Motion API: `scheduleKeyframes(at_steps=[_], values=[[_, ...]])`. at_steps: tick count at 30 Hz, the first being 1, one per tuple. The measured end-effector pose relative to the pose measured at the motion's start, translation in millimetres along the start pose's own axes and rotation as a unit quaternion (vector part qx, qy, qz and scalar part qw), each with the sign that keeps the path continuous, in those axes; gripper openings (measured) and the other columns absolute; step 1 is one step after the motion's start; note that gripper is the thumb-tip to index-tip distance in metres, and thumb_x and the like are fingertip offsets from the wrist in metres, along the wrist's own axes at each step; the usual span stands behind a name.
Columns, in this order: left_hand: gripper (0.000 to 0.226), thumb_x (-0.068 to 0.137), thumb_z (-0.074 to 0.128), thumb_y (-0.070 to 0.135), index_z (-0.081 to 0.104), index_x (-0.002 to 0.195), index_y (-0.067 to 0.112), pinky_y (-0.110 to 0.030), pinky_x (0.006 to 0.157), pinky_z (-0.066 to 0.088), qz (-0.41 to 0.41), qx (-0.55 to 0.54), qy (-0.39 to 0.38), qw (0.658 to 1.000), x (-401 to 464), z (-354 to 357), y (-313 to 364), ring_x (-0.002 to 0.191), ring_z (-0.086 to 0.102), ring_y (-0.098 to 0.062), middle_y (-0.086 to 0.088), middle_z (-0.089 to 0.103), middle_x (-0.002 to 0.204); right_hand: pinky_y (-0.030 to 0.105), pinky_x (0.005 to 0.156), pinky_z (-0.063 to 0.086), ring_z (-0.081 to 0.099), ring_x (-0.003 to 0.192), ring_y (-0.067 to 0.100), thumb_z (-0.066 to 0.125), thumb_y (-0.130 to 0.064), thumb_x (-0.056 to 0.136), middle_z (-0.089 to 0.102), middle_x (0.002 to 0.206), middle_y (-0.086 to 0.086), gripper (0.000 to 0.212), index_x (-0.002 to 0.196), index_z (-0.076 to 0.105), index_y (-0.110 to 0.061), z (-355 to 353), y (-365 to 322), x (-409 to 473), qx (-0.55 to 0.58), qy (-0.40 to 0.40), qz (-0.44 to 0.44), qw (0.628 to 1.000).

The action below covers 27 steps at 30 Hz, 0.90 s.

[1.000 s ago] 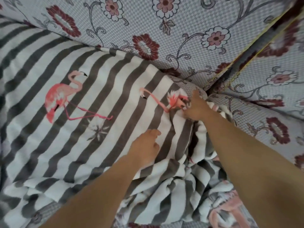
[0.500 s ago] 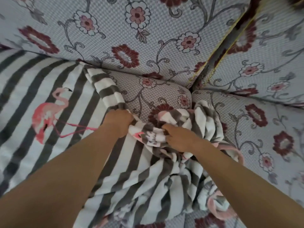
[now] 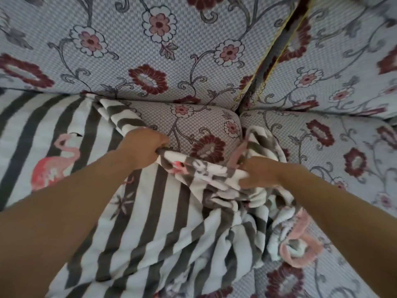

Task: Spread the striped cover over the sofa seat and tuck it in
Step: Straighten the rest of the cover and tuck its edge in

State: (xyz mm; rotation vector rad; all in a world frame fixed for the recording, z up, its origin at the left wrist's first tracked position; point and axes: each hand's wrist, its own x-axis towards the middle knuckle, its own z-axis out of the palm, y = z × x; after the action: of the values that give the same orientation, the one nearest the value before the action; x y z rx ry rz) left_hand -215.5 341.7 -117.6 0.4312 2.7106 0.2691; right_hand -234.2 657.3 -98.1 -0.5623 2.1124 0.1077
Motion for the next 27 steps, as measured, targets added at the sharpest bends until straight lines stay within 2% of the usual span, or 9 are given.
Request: scheduleKeyframes(at_steps=[5, 6, 8, 10, 12, 15, 19, 24, 27], values=[[0.023, 0.078, 0.055, 0.011, 0.037, 0.076, 0.024, -0.027, 0.050, 0.027, -0.016, 0.011, 0.037, 0.999, 32.8, -40.5, 7.5, 0.063, 0.043, -0.023, 0.006, 0.038, 0.061, 0.033, 0.091, 0.054, 0.065, 0.102, 0.016, 0.083, -0.031, 0.069, 0.069, 0.111, -0.002, 0.054, 0.116, 0.060, -0.016, -27.8, 34.0, -41.3, 0.301, -0.216, 0.103, 0.923], [0.020, 0.078, 0.055, 0.011, 0.039, 0.079, 0.023, -0.028, 0.052, 0.030, -0.018, 0.014, 0.053, 0.998, 42.7, -48.1, 11.0, 0.065, 0.047, -0.025, 0.004, 0.041, 0.062, 0.036, 0.092, 0.054, 0.066, 0.101, 0.019, 0.082, -0.029, 0.071, 0.071, 0.109, 0.002, 0.046, 0.111, 0.064, -0.015, -33.8, 44.4, -43.2, 0.320, -0.176, 0.115, 0.924], [0.016, 0.081, 0.053, 0.008, 0.046, 0.092, 0.018, -0.032, 0.059, 0.036, -0.034, 0.028, 0.105, 0.994, 63.9, -59.3, 17.5, 0.075, 0.057, -0.031, -0.003, 0.051, 0.071, 0.034, 0.083, 0.052, 0.065, 0.097, 0.026, 0.073, -0.032, 0.080, 0.071, 0.105, 0.010, 0.027, 0.098, 0.069, -0.012, -47.2, 66.8, -35.7, 0.260, 0.054, 0.171, 0.949], [0.030, 0.081, 0.054, 0.003, 0.050, 0.109, 0.011, -0.042, 0.066, 0.043, -0.075, 0.028, 0.152, 0.985, 85.5, -60.1, 24.6, 0.090, 0.058, -0.038, -0.017, 0.060, 0.092, 0.036, 0.074, 0.043, 0.060, 0.099, 0.038, 0.064, -0.032, 0.087, 0.064, 0.108, 0.022, 0.030, 0.103, 0.059, -0.008, -52.6, 88.8, -22.0, 0.160, 0.326, 0.282, 0.888], [0.044, 0.080, 0.057, 0.003, 0.046, 0.122, 0.007, -0.050, 0.081, 0.046, -0.118, 0.016, 0.154, 0.981, 95.7, -51.6, 27.4, 0.109, 0.051, -0.041, -0.023, 0.055, 0.115, 0.042, 0.075, 0.044, 0.056, 0.106, 0.044, 0.061, -0.029, 0.087, 0.057, 0.118, 0.027, 0.046, 0.123, 0.044, -0.006, -48.5, 99.2, -6.3, 0.173, 0.421, 0.324, 0.830], [0.053, 0.080, 0.059, 0.008, 0.043, 0.131, 0.007, -0.050, 0.094, 0.044, -0.142, -0.020, 0.112, 0.983, 91.0, -22.9, 35.4, 0.119, 0.045, -0.041, -0.021, 0.049, 0.129, 0.050, 0.089, 0.046, 0.050, 0.118, 0.043, 0.061, -0.034, 0.087, 0.046, 0.135, 0.022, 0.067, 0.141, 0.029, -0.010, -23.9, 103.7, 12.0, 0.196, 0.390, 0.298, 0.849], [0.053, 0.082, 0.058, 0.010, 0.046, 0.134, 0.013, -0.047, 0.098, 0.043, -0.113, -0.071, 0.053, 0.990, 66.7, 26.7, 62.7, 0.123, 0.044, -0.035, -0.014, 0.049, 0.134, 0.050, 0.092, 0.043, 0.050, 0.116, 0.043, 0.051, -0.033, 0.093, 0.049, 0.129, 0.023, 0.049, 0.134, 0.039, -0.009, 24.1, 109.3, 12.0, 0.174, 0.384, 0.258, 0.869], [0.049, 0.090, 0.055, 0.026, 0.043, 0.137, 0.018, -0.043, 0.101, 0.041, -0.084, -0.143, 0.009, 0.986, 58.1, 67.7, 132.5, 0.126, 0.042, -0.030, -0.008, 0.045, 0.139, 0.047, 0.088, 0.049, 0.058, 0.105, 0.042, 0.050, -0.034, 0.091, 0.058, 0.114, 0.026, 0.041, 0.114, 0.050, 0.000, 77.0, 132.4, -2.6, 0.435, 0.309, 0.284, 0.797], [0.055, 0.088, 0.057, 0.036, 0.041, 0.138, 0.018, -0.039, 0.101, 0.041, -0.067, -0.208, 0.031, 0.975, 63.7, 75.4, 190.1, 0.125, 0.042, -0.030, -0.008, 0.044, 0.138, 0.043, 0.085, 0.045, 0.054, 0.108, 0.037, 0.061, -0.046, 0.076, 0.054, 0.114, 0.018, 0.057, 0.112, 0.048, -0.003, 102.7, 139.0, -10.7, 0.300, 0.234, 0.288, 0.879]])
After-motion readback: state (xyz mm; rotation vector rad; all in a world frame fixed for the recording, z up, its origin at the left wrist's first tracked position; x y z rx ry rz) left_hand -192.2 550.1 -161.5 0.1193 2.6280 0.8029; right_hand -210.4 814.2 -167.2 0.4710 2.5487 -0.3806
